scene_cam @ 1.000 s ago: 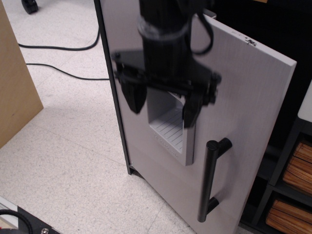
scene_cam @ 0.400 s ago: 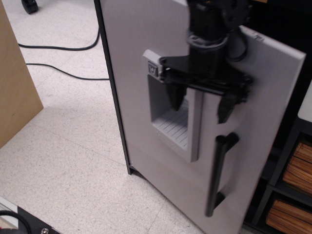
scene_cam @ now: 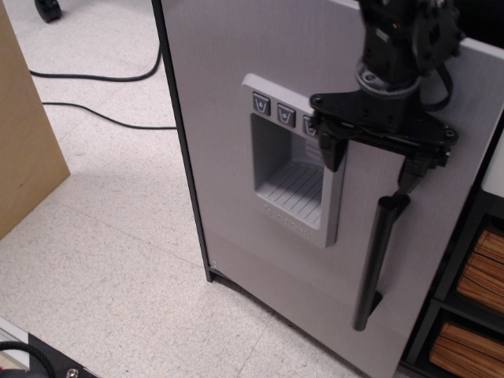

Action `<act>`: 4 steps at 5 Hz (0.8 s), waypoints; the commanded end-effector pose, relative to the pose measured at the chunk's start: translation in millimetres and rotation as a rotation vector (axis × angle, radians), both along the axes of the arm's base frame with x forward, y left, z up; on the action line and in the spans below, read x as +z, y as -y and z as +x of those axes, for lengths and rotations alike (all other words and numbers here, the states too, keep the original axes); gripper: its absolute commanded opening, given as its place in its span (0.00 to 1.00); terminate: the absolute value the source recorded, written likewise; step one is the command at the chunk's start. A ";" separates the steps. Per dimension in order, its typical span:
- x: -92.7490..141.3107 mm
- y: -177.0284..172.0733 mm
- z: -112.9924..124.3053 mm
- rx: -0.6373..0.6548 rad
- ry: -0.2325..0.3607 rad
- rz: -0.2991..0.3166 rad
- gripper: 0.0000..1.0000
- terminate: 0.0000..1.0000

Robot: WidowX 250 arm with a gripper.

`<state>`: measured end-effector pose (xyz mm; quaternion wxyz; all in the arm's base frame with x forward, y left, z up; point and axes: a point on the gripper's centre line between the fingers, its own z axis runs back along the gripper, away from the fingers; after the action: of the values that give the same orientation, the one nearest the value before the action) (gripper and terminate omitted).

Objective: Close fridge

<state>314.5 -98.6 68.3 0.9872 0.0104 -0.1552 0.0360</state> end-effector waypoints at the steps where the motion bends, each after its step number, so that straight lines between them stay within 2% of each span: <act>1: 13.9 7.6 36.0 0.033 0.125 0.009 1.00 0.00; 2: 17.8 8.4 48.5 0.047 0.137 -0.014 1.00 0.00; 4: 16.1 5.2 49.9 0.045 0.130 -0.004 1.00 0.00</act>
<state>355.8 -103.7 62.9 0.9796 0.0181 -0.1923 0.0554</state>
